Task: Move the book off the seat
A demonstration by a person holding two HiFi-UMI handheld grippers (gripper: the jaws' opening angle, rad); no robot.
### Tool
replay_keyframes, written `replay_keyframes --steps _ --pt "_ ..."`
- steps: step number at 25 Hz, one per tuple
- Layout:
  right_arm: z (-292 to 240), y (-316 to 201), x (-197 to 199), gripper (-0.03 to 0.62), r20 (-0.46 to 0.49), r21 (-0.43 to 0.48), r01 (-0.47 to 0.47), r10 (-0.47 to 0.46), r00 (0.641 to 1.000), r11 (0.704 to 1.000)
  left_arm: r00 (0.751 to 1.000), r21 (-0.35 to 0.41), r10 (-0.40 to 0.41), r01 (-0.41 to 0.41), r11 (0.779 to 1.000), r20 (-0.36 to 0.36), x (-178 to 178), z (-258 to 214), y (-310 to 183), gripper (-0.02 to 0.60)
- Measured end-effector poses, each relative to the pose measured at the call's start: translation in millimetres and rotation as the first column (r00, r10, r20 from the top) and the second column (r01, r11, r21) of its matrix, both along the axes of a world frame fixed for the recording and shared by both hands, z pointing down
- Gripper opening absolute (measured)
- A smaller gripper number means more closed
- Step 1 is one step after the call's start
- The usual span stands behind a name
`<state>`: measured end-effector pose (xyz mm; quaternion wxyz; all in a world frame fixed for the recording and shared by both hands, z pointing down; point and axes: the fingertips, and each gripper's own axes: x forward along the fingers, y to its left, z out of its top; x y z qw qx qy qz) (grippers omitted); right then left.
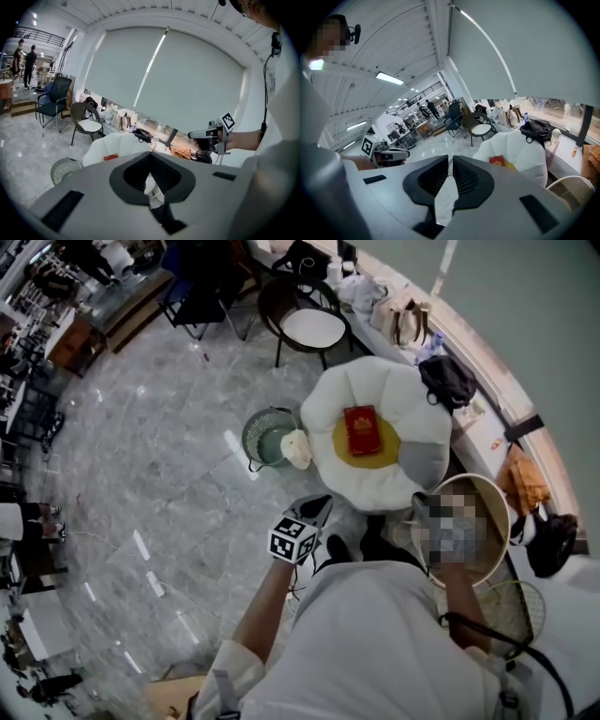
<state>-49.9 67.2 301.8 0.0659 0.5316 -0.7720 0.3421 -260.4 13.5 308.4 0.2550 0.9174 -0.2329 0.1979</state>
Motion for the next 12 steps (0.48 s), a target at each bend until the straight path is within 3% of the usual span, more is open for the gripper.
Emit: replay_keyframes --steps 12 --pt "17.7 -55.6 47.2 0.051 0.006 -0.036 0.113 -0.113 0.994 0.993 0.996 -0.026 -0.088 0.089 0.996 0.018 54.2 7.4 -35.0 0.002"
